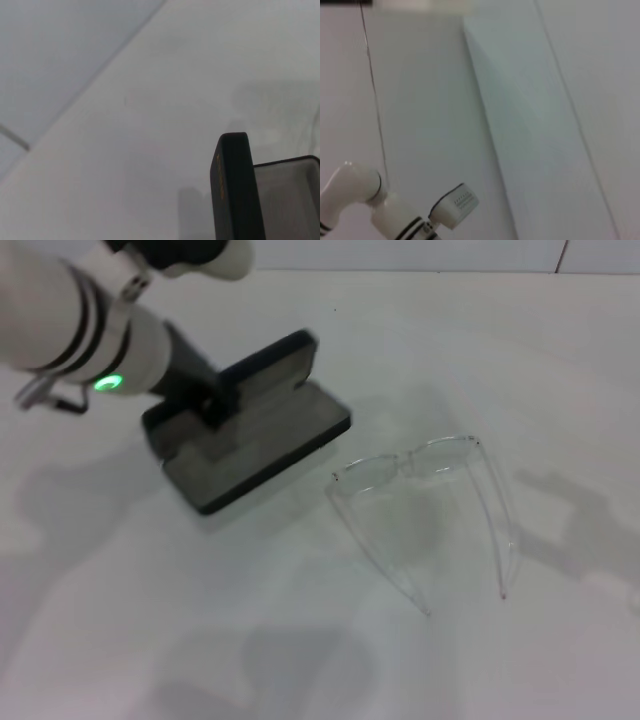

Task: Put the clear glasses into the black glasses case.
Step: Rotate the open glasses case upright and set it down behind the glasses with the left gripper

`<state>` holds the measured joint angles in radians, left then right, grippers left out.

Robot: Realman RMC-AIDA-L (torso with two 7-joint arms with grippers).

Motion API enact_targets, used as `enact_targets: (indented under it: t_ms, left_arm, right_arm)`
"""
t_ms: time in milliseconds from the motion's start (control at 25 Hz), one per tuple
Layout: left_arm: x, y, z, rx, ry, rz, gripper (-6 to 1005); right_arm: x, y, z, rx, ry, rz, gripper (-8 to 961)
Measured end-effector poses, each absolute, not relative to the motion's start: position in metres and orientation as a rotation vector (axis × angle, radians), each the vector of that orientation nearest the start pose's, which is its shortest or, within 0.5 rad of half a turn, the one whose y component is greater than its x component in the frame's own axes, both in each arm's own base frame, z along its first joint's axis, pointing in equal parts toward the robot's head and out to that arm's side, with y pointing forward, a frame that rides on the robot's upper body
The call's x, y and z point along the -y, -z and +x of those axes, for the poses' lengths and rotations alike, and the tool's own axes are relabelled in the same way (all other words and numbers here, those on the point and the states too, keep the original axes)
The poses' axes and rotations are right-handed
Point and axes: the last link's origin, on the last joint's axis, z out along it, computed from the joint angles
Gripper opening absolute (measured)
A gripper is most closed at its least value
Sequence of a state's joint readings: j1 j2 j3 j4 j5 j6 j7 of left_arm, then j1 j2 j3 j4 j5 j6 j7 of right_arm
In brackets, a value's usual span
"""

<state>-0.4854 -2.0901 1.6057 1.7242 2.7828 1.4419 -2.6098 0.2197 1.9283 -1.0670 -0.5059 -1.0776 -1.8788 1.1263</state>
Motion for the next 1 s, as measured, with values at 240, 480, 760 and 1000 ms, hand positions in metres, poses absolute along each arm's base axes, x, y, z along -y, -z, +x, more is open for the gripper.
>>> enact_targets:
  t_ms: [240, 480, 760, 1000]
  left_arm:
    - [-0.357, 0.005, -0.105, 0.131, -0.375, -2.456, 103]
    - [-0.370, 0.037, -0.097, -0.101, -0.383, -2.476, 98]
    - [-0.386, 0.066, -0.083, -0.265, -0.342, -2.458, 96]
    - [-0.392, 0.088, -0.078, -0.362, -0.334, -2.451, 97]
  right_arm:
    - [-0.211, -0.087, 0.296, -0.262, -1.476, -2.229, 722]
    - [-0.197, -0.080, 0.303, -0.300, -1.497, -2.211, 722]
    - [-0.195, -0.074, 0.307, -0.341, -1.490, -2.207, 721]
    - [-0.196, -0.072, 0.307, -0.345, -1.484, -2.209, 720]
